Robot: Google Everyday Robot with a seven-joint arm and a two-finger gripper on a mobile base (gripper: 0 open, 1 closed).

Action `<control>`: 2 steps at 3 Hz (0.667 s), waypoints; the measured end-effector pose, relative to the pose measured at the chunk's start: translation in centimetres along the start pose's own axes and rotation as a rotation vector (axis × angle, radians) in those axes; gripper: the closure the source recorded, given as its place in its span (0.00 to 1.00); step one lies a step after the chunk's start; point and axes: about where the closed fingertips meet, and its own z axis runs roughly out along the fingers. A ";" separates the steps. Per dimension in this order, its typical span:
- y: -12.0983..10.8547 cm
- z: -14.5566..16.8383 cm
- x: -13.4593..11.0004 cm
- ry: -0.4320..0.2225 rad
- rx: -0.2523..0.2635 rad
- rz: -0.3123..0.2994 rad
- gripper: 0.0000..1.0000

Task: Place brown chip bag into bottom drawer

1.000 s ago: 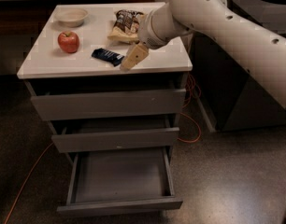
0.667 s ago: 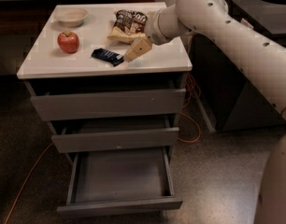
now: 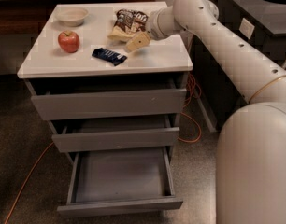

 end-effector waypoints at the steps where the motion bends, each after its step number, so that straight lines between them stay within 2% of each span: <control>1: -1.8 2.1 0.0 -0.010 0.005 0.033 0.00; 2: -3.6 3.8 0.2 -0.017 0.012 0.059 0.01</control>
Offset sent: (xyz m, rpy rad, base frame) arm 0.0803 -0.0088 0.0001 0.0813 0.0159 -0.0542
